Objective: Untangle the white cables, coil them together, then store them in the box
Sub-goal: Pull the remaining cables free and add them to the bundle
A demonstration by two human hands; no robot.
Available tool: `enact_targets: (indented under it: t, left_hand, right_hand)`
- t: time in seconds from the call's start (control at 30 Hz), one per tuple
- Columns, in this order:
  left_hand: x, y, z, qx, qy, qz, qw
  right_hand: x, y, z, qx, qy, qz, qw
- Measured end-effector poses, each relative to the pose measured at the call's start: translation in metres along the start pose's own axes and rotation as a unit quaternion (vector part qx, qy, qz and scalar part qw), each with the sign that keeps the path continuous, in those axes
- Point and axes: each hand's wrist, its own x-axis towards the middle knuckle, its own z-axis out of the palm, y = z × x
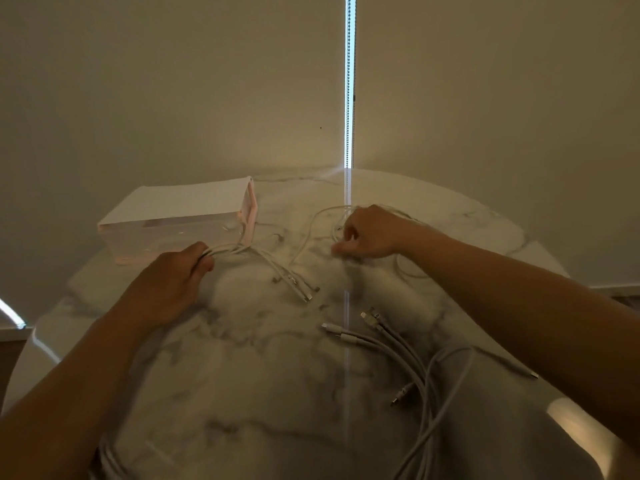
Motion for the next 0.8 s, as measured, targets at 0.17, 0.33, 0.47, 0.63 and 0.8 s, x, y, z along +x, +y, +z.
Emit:
enact_targets:
  t: [0.17, 0.33, 0.47, 0.63, 0.8]
  left_hand:
    - [-0.006, 0.004, -0.006, -0.049, 0.017, 0.028, 0.998]
    - [-0.009, -0.002, -0.005, -0.051, -0.003, 0.039, 0.998]
    - [-0.004, -0.008, -0.001, -0.033, -0.006, 0.021, 0.999]
    - [0.001, -0.008, 0.010, 0.090, -0.082, -0.009, 0.993]
    - [0.004, -0.006, 0.014, 0.118, -0.061, 0.053, 0.990]
  right_hand:
    - [0.015, -0.035, 0.017, -0.071, -0.008, -0.126, 0.989]
    - [0.027, -0.040, 0.015, -0.069, -0.016, -0.160, 0.985]
    - [0.027, -0.013, 0.007, -0.070, -0.007, -0.117, 0.991]
    - [0.021, 0.010, 0.004, -0.025, 0.074, -0.088, 0.993]
    - [0.011, 0.006, -0.019, 0.124, 0.226, -0.060, 0.964]
